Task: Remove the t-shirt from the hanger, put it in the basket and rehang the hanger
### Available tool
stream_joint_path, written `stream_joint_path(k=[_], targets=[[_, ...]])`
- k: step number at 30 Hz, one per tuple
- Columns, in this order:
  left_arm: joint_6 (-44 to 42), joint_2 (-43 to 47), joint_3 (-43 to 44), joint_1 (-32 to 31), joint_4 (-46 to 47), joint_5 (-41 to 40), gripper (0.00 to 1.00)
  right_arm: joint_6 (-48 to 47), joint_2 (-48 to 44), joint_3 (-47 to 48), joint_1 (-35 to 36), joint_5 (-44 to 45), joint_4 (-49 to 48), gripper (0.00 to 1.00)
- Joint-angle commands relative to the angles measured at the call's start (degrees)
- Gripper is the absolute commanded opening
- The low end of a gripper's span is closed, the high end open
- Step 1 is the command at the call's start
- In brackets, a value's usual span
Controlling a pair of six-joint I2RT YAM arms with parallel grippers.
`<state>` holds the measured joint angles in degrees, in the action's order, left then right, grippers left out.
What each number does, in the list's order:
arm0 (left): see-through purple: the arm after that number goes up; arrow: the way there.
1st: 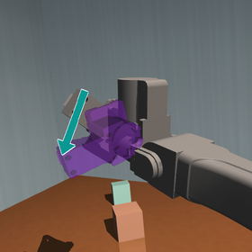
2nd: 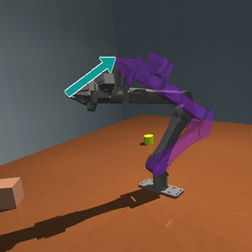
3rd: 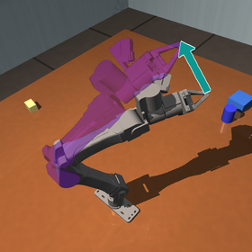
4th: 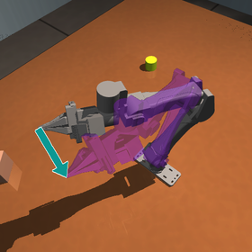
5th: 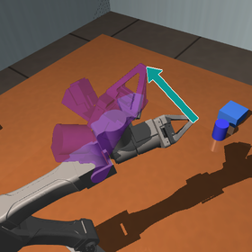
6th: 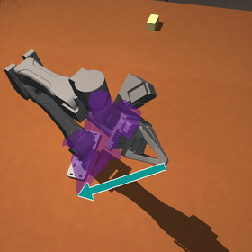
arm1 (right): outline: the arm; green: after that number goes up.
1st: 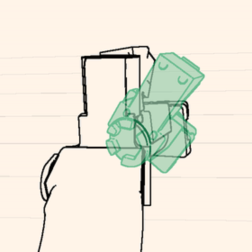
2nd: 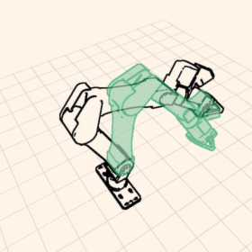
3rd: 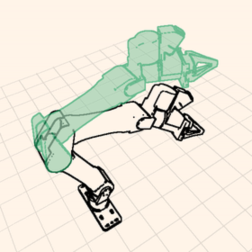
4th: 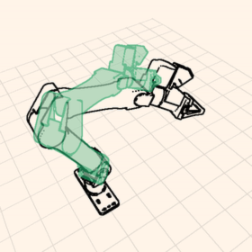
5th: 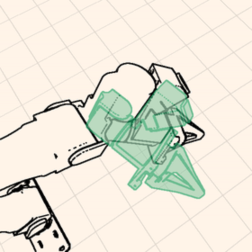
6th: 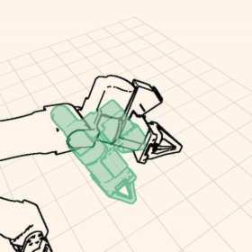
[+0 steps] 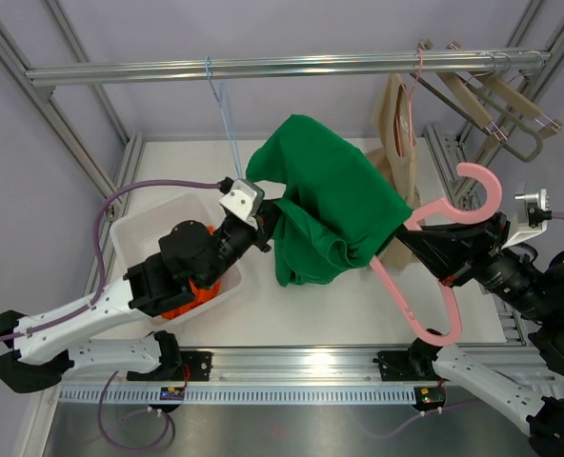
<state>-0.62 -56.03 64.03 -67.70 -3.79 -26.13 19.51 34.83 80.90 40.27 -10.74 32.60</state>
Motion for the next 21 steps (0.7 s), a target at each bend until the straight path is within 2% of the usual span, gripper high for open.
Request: stream_joint_path(k=[1, 2, 3, 4, 5, 6, 7, 10, 13, 14, 15, 16, 21], targets=[[-5.9, 1.4, -0.2, 0.4, 12.5, -0.3, 0.07, 1.6, -1.2, -0.1, -0.4, -8.5, -0.5, 0.00], [-6.5, 1.9, -1.9, 0.4, 14.2, -0.4, 0.07, 1.9, -1.3, -0.3, -0.4, -9.3, -0.7, 0.00], [-7.3, 1.7, -2.5, 0.4, 16.1, -1.4, 0.15, 2.8, -1.4, -0.7, -0.4, -10.7, -1.3, 0.00], [-7.8, 1.5, -2.9, 0.5, 19.1, -2.0, 0.28, 3.3, -1.9, -1.0, -0.4, -11.5, -2.0, 0.00], [-8.1, 0.1, -3.2, 0.6, 20.4, -2.2, 0.46, 4.0, -2.0, -1.7, -0.4, -12.4, -2.7, 0.00], [-7.6, -0.8, -2.9, 1.5, 21.2, -0.6, 0.55, 5.4, -2.2, -2.0, -0.4, -13.4, -3.6, 0.00], [-7.2, -1.8, -2.2, 1.9, 21.1, 0.4, 0.61, 6.1, -2.4, -2.2, -0.4, -16.3, -5.7, 0.00], [-6.6, -4.9, 0.1, 2.3, 21.6, 4.6, 0.63, 9.9, -2.4, -2.9, -0.4, -21.7, -9.7, 0.00], [-6.2, -5.6, 1.8, 2.4, 21.6, 8.5, 0.53, 11.1, -2.6, -2.9, -0.4, -22.3, -9.8, 0.00], [-6.1, -5.5, 2.1, 2.3, 21.6, 8.8, 0.28, 10.9, -2.7, -2.9, -0.5, -22.0, -9.4, 0.00], [-6.0, -5.2, 2.3, 2.3, 21.5, 9.2, 0.11, 10.6, -2.7, -2.9, -0.4, -21.3, -8.9, 0.00], [-5.9, -4.3, 2.3, 2.3, 21.3, 9.2, 0.00, 10.5, -3.1, -2.7, -0.4, -20.2, -7.9, 0.00], [-5.8, -0.5, 2.1, 2.3, 18.0, 7.0, 0.00, 8.4, -4.5, -1.7, -0.4, -14.4, -2.8, 0.00]])
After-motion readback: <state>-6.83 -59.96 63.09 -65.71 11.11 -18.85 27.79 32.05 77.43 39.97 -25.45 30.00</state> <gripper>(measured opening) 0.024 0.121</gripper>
